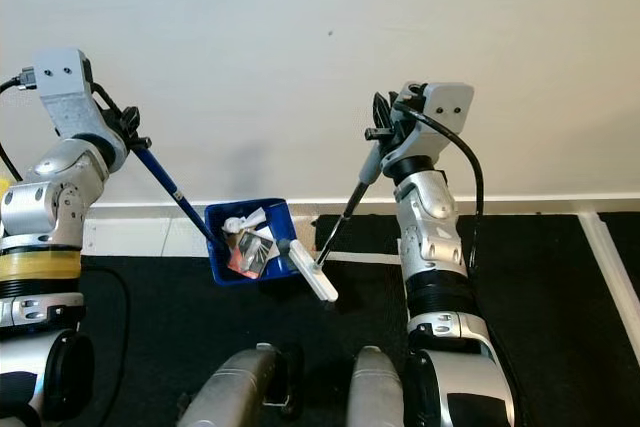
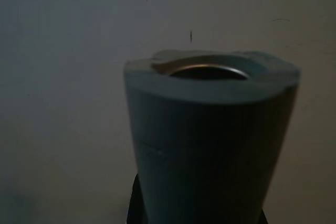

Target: Sweep floor

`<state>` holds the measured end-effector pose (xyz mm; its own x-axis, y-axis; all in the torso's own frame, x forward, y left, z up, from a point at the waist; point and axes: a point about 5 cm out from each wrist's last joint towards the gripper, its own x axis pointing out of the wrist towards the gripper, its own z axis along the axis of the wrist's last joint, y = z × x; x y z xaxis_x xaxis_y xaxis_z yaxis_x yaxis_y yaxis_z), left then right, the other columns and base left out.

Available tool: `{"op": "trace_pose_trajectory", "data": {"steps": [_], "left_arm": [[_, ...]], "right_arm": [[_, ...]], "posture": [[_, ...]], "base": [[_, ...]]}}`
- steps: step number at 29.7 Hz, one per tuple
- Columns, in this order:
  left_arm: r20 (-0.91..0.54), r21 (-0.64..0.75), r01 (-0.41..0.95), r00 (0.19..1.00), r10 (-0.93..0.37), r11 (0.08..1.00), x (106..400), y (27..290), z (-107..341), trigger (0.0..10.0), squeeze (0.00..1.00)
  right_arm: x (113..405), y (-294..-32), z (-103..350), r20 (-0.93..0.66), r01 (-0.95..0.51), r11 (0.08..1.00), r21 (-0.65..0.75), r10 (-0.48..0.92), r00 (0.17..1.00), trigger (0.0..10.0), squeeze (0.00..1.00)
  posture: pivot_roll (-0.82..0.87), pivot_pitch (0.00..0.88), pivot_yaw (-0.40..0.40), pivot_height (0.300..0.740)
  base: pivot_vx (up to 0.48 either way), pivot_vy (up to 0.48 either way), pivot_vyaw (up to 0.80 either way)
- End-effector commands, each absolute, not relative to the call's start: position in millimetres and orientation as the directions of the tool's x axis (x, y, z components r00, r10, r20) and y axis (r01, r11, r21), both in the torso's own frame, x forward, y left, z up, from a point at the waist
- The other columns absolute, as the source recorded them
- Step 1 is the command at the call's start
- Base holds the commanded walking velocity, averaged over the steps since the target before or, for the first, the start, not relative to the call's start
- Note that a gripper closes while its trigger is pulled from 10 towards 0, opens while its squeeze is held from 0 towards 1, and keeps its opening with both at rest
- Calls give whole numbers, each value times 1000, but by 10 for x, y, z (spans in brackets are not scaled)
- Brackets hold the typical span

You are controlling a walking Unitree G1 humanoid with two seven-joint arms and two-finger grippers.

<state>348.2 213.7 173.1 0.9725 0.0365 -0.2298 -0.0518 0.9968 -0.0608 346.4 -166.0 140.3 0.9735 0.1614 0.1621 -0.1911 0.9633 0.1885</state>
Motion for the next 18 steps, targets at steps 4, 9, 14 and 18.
{"op": "trace_pose_trajectory", "data": {"steps": [4,9,14,18], "left_arm": [[-120,-81,-25,993,15,996,3491,2107,1934,10000,0],[-122,-83,-22,992,12,996,3494,2096,1925,10000,0],[-126,-84,-24,992,14,996,3491,2097,1916,10000,0],[-129,-87,-26,991,14,996,3490,2094,1910,10000,0]], "right_arm": [[3456,-1597,1366,154,-208,959,191,180,971,10000,0],[3459,-1600,1364,153,-208,959,192,180,972,10000,0],[3451,-1601,1353,151,-208,959,193,180,972,10000,0],[3452,-1602,1354,151,-208,959,193,180,972,10000,0]], "posture": [[-14,40,93,740],[-16,40,93,740],[-15,43,92,740],[-15,44,91,740]], "base": [[0,-412,0],[0,-414,0],[0,-404,0],[0,-338,0]]}}
